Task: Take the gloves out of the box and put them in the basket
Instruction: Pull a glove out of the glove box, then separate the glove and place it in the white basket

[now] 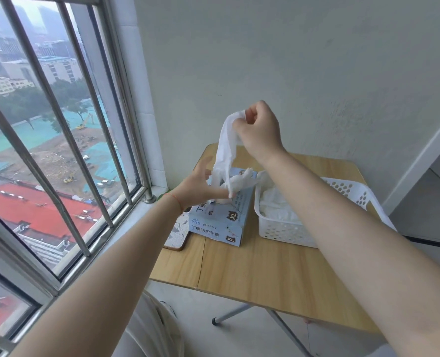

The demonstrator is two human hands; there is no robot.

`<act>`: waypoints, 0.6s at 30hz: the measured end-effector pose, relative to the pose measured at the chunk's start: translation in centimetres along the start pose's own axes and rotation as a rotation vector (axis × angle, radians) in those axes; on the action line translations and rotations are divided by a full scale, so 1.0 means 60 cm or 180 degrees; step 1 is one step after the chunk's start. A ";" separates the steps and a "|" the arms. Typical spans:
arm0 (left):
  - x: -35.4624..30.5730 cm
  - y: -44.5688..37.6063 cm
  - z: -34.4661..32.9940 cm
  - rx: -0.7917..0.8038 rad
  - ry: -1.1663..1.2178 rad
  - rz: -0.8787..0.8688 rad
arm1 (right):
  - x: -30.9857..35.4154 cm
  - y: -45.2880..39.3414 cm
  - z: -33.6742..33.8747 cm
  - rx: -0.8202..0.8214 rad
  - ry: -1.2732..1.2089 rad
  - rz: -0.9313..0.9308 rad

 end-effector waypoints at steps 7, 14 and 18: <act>-0.092 0.033 0.021 -0.0637 0.1060 -0.0353 | -0.025 0.019 0.002 0.0332 -0.0425 -0.0804; -0.121 0.046 0.071 -0.0877 0.1221 -0.0117 | -0.040 0.034 0.034 0.0480 -0.1350 -0.1473; -0.137 0.052 0.073 -0.0763 0.1538 -0.0033 | -0.046 0.033 0.049 0.0411 -0.1704 -0.1558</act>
Point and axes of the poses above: each hand's wrist, its own y-axis away from the middle knuckle, its own z-axis out of the back of the hand, x = y × z, the point moved 8 cm from there along -y, towards the middle knuckle, and after that the axes turned 10 degrees about z, right-handed, at the moved point
